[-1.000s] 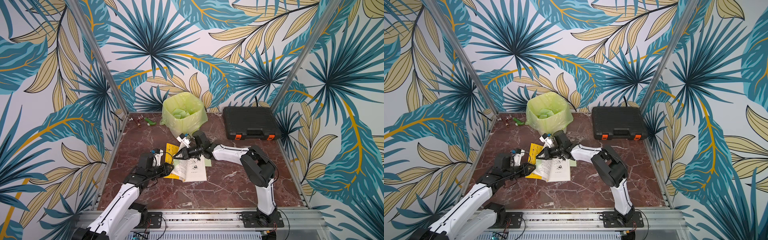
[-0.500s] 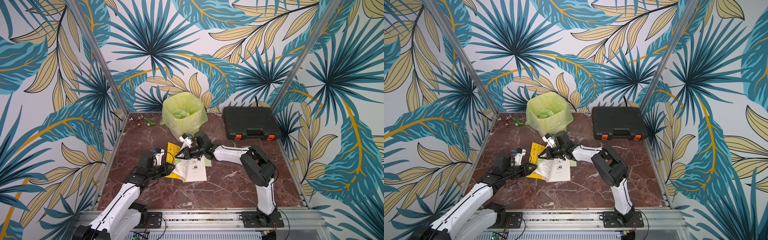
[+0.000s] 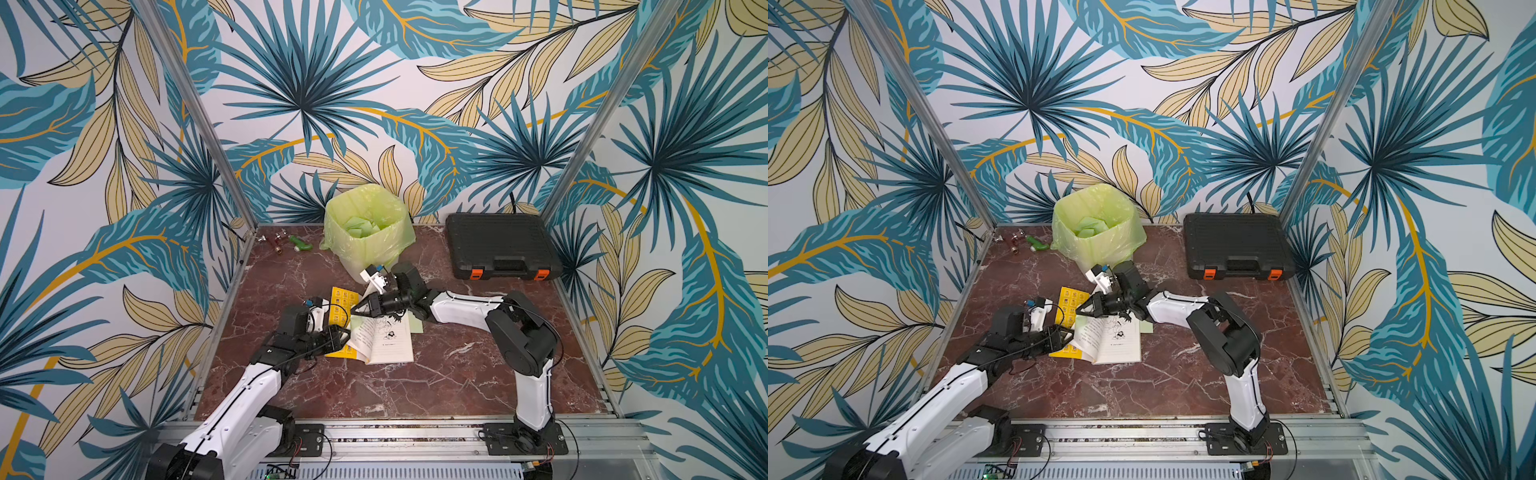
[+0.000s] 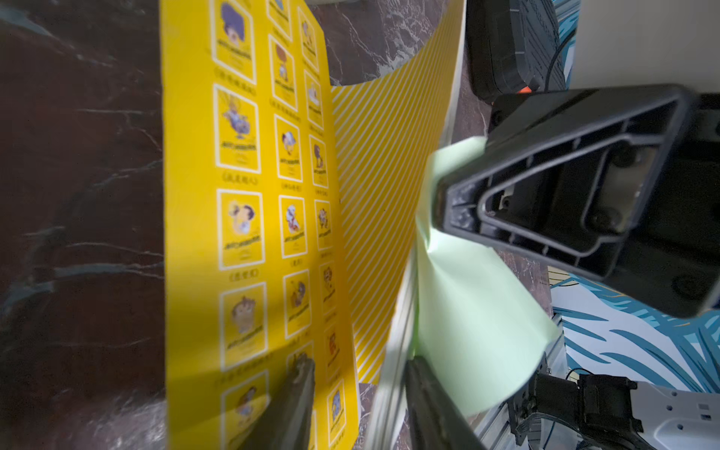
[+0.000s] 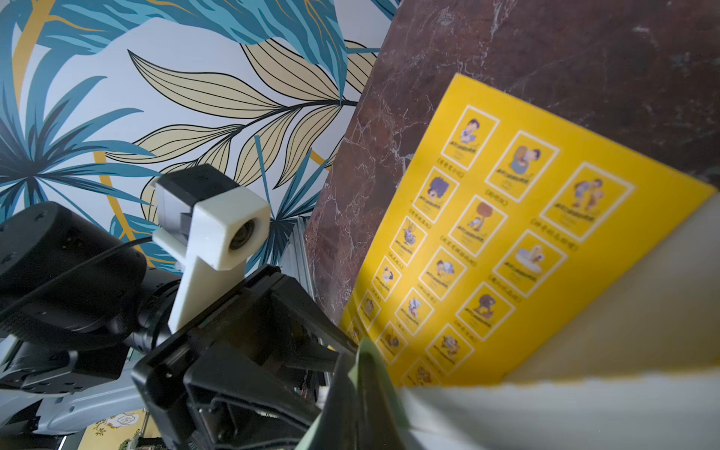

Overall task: Peel off the used sticky note
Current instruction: Turn the page of the book at the center of the board.

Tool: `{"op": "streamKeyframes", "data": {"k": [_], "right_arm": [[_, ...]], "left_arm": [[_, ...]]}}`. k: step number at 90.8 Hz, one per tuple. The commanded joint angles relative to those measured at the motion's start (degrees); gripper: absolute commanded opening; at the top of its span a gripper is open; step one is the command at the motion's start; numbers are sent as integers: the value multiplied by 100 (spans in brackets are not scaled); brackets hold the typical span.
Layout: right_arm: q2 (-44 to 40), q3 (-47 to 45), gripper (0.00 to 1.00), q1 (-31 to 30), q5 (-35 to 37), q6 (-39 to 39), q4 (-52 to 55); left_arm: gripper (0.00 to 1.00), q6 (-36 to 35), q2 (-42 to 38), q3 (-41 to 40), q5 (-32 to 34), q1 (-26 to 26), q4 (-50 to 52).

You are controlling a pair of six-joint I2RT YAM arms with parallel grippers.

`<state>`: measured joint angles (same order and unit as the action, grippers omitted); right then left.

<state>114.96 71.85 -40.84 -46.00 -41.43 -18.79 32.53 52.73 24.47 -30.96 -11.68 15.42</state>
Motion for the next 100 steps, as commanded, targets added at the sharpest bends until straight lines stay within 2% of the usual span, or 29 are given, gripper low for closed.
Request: {"op": "streamKeyframes", "data": {"k": [1, 9, 20, 28, 36, 56, 74, 88, 100], "right_arm": [[-163, -125, 0, 21, 128, -28, -195], [-167, -145, 0, 27, 163, -17, -188], [-232, -191, 0, 41, 244, 31, -116], [-334, -272, 0, 56, 339, 108, 12], [-540, -393, 0, 91, 468, 321, 288], [-1445, -994, 0, 247, 1318, 1144, 1708], [-2115, -1568, 0, 428, 2528, 1466, 2809], [-2283, -1793, 0, 429, 3339, 1607, 3392], [-2131, -1818, 0, 412, 3514, 1753, 3569]], "left_arm": [[41, -32, -13, -29, -154, 33, -157], [30, -8, -30, -55, -254, 32, -258], [10, -2, -76, -82, -379, 34, -372], [0, -1, -114, -89, -405, 30, -430], [0, -2, -153, -84, -372, 32, -443], [0, -50, -62, -52, -262, 33, -541], [0, -67, 184, -17, -271, 30, -757], [0, -101, 388, 34, -270, 17, -860], [0, -85, 564, 90, -270, -39, -960]]}}
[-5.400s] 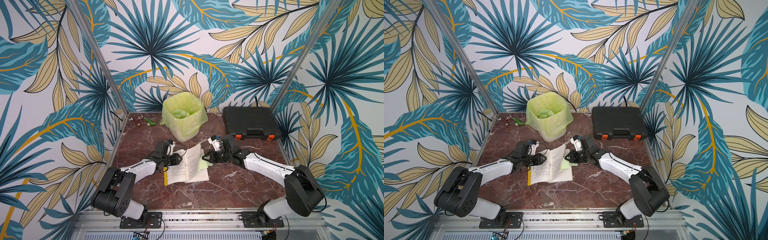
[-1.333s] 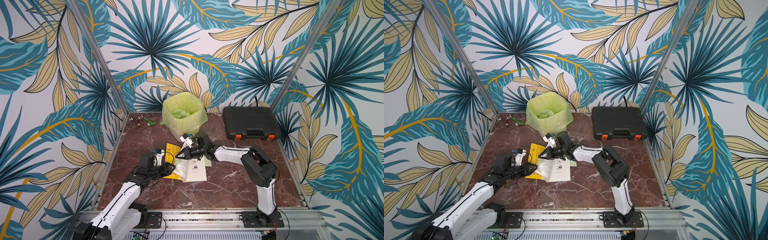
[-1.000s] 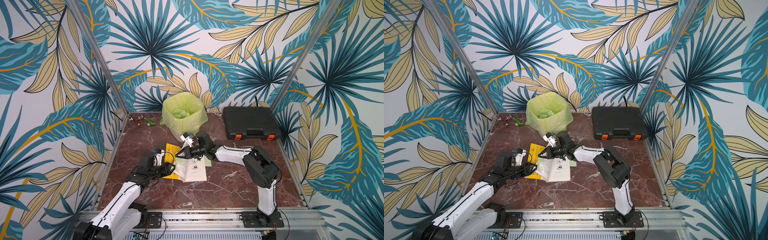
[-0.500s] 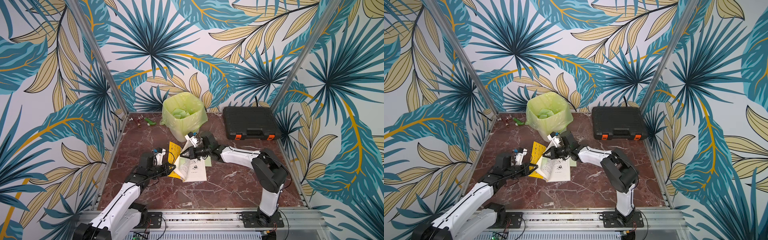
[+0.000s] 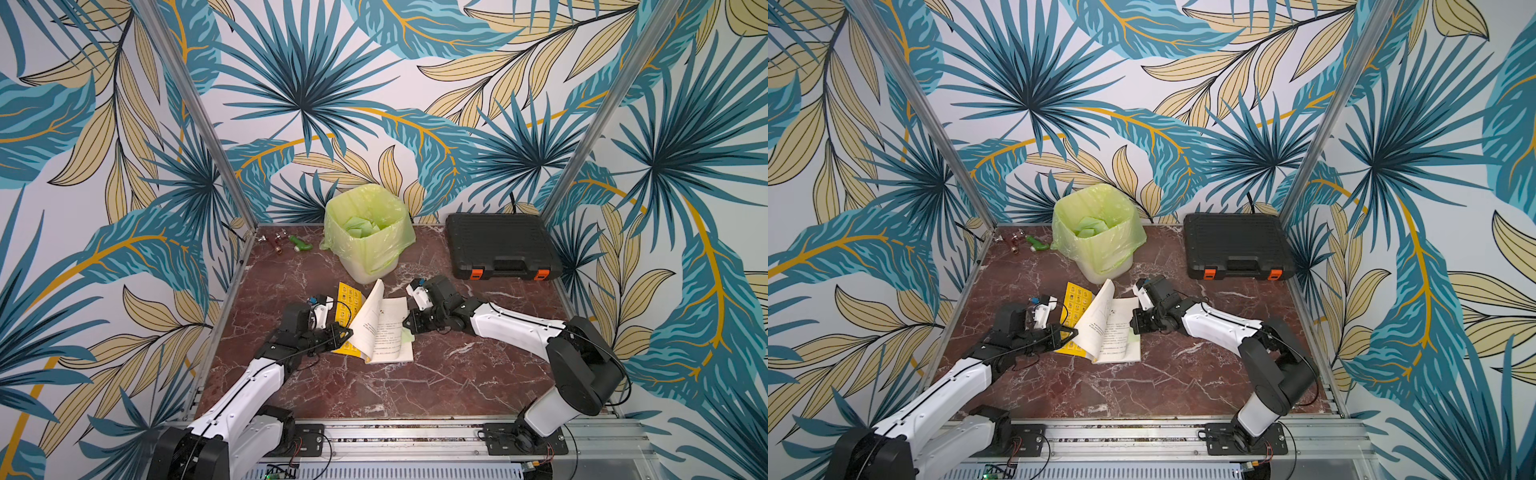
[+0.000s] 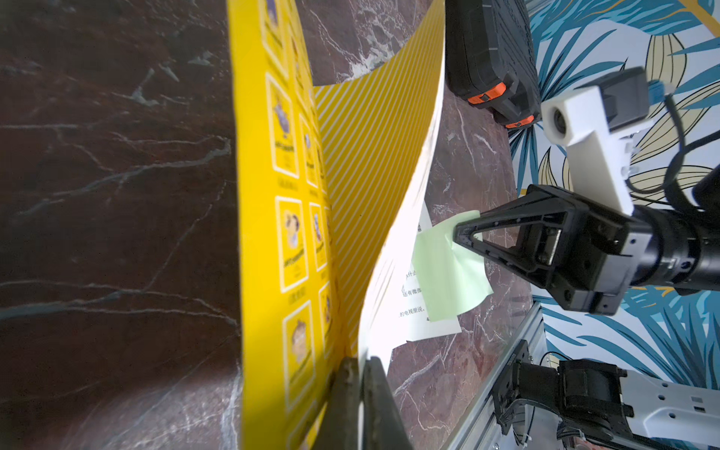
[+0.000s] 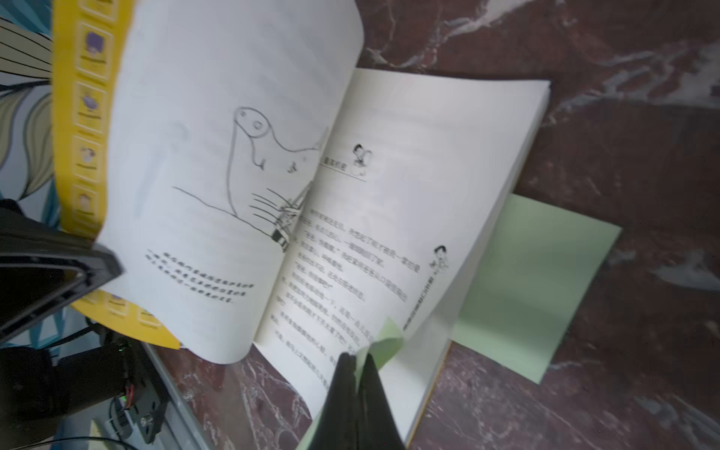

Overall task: Peel off the used sticky note
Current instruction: Turn the page of the book at the center of the board, then tear off the note from the book.

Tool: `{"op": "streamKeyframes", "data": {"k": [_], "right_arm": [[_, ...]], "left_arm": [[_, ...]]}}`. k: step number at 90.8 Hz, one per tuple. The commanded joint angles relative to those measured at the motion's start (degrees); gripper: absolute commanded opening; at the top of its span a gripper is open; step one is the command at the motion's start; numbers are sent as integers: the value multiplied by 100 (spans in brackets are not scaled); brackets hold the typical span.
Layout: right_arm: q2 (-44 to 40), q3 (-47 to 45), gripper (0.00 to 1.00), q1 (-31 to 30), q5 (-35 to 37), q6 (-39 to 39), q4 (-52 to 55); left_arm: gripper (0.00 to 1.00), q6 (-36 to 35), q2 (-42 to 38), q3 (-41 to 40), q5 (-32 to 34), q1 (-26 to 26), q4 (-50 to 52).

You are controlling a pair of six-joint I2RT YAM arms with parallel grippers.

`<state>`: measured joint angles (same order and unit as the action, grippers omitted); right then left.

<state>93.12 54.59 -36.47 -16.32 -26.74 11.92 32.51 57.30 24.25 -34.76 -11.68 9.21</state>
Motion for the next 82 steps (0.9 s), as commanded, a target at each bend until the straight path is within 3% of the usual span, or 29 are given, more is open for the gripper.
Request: {"op": "streamKeyframes", "data": {"k": [1, 27, 46, 64, 82], "right_arm": [[68, -85, 0, -31, 548, 293, 510], [361, 139, 0, -379, 908, 701, 851], [339, 97, 0, -604, 652, 939, 825], [183, -147, 0, -667, -207, 1220, 786], [-190, -439, 0, -673, -1650, 1619, 814]], "left_arm": [[0, -81, 124, 114, 115, -46, -349], [0, -67, 381, 239, 245, -271, -502], [0, -57, 639, 323, 267, -367, -637], [0, -67, 770, 427, 276, -394, -664], [0, -94, 865, 509, 303, -409, -625]]}}
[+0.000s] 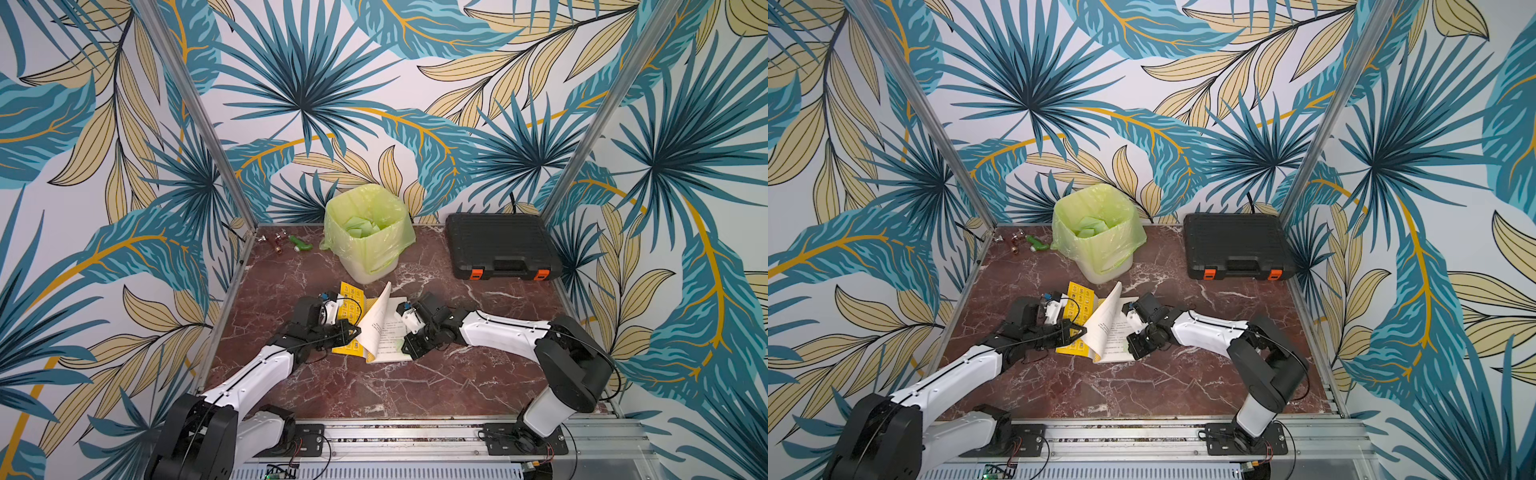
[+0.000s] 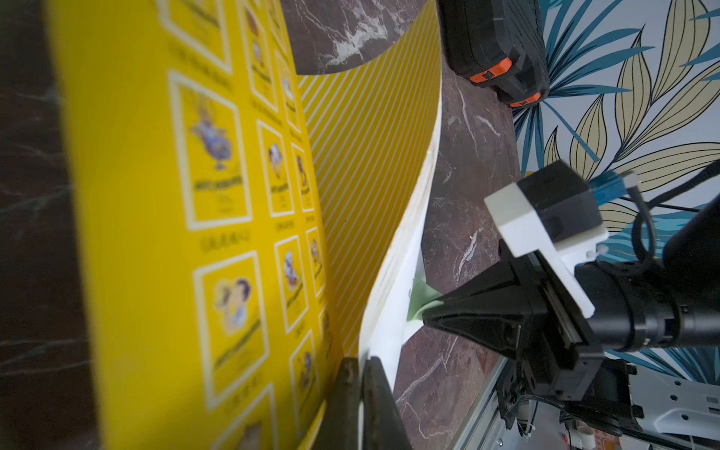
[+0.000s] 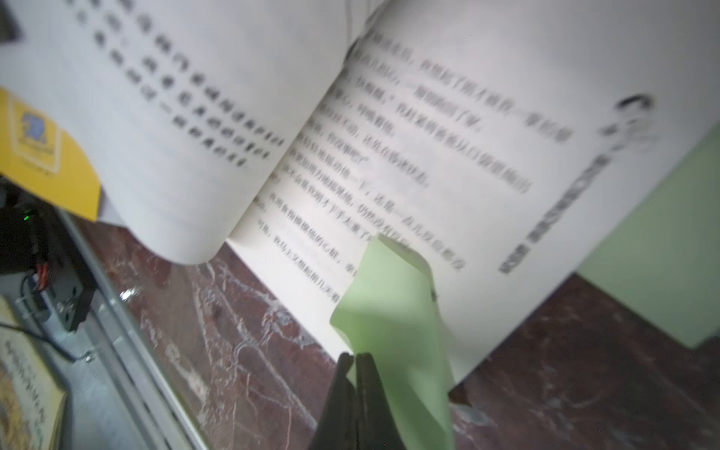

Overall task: Peel off the used sticky note
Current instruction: Tear off the note from the book, then place the note in the trash bin.

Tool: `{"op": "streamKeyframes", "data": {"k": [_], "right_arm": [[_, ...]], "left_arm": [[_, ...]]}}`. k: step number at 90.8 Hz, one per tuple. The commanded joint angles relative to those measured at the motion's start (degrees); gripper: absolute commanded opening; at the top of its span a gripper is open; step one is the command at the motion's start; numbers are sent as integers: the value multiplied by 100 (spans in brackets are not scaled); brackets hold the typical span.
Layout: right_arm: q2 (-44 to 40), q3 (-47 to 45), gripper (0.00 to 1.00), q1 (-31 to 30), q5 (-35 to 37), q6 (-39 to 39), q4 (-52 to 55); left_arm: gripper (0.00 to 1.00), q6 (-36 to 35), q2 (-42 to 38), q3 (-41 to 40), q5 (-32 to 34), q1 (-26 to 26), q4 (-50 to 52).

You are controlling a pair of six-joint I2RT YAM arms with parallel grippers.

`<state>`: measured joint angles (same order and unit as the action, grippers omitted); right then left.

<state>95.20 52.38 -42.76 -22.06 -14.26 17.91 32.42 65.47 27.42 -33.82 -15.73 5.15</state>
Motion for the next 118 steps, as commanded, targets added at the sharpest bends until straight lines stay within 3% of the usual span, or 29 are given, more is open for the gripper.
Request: {"op": "streamKeyframes", "data": {"k": [1, 19, 31, 44, 61, 76, 95, 118], "right_arm": [[-441, -228, 0, -33, -1113, 389, 218], [-1532, -287, 0, 699, -1420, 61, -299], [-1787, 304, 0, 1341, -1623, -579, -1057], [-1398, 1299, 0, 1556, -1544, -1364, -2231], [-423, 2894, 0, 1664, -780, -1658, -3142], [843, 4321, 0, 1696, -19, -1743, -3268], [2063, 5791, 0, 1700, 330, -1431, -2862], [2074, 6195, 26, 1706, 488, -907, -2027]], "left_arm": [[0, -91, 55, 202, 205, -7, -217], [0, -150, 63, 219, 254, -9, -76], [0, -213, 36, 220, 370, -7, 55], [0, -260, 45, 224, 479, -2, 160], [0, -278, 28, 222, 534, -6, 230], [0, -307, -77, 189, 598, -9, 321], [0, -307, -316, 124, 680, -9, 420], [0, -314, -424, 97, 739, -9, 470]]}}
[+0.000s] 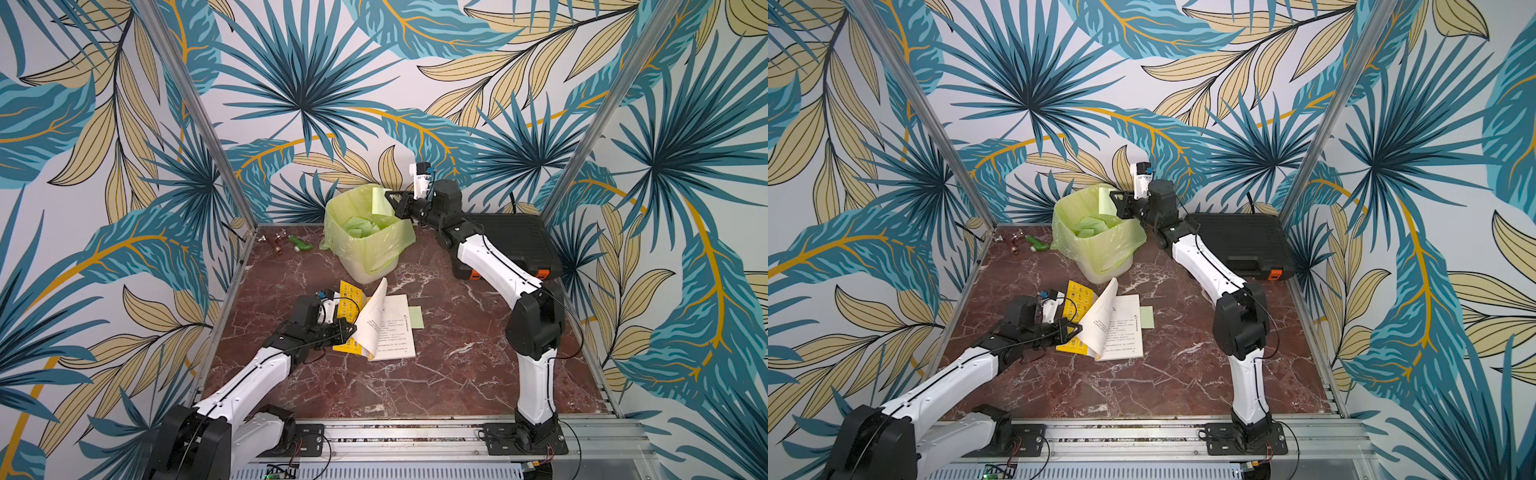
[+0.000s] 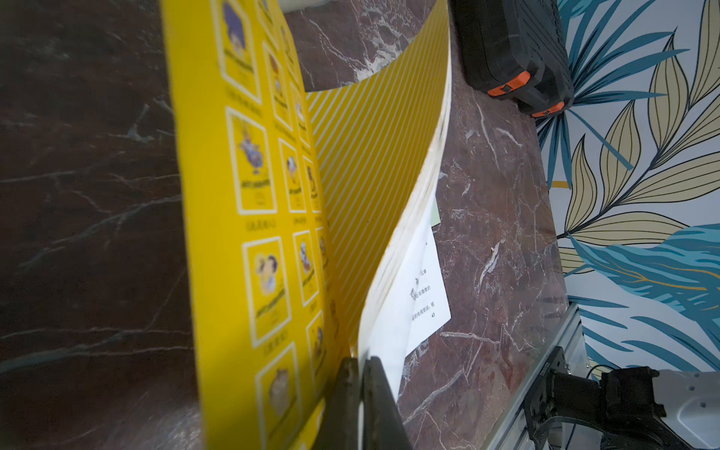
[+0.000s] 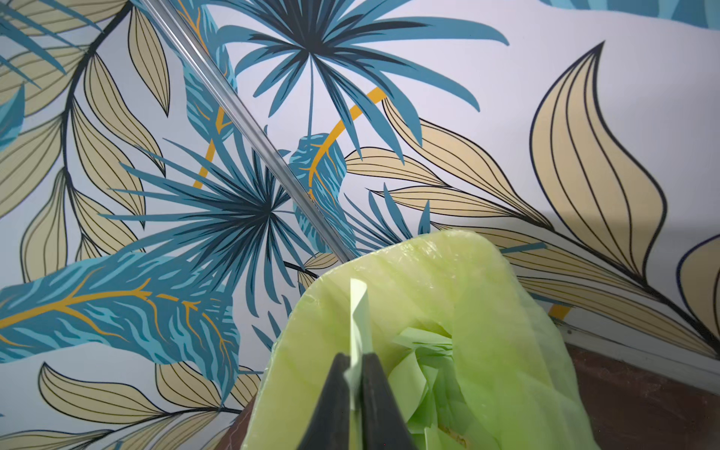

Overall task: Peel off the used sticky note
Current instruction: Place the note in the trash bin.

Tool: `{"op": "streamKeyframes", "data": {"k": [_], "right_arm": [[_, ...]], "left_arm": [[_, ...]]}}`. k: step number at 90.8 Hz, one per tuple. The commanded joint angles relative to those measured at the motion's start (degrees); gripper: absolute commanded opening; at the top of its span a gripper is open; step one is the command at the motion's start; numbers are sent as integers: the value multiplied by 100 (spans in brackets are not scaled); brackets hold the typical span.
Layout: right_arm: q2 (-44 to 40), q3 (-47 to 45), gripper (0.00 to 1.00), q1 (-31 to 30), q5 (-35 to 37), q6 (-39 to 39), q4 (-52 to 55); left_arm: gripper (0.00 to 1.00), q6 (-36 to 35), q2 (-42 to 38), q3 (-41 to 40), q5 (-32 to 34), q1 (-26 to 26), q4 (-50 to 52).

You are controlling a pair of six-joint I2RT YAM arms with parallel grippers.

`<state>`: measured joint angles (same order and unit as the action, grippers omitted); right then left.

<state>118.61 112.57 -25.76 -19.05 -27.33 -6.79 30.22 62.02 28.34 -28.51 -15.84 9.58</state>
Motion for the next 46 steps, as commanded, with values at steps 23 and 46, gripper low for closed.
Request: {"op": "streamKeyframes", "data": {"k": [23, 46], "right_arm": [[-1192, -704, 38, 173, 387, 523, 1778], [-2443, -3172, 40, 306, -135, 216, 2135]], "left_arm": [[0, -66, -138, -11, 412, 2, 29], [0, -33, -269, -70, 736, 19, 29]]}}
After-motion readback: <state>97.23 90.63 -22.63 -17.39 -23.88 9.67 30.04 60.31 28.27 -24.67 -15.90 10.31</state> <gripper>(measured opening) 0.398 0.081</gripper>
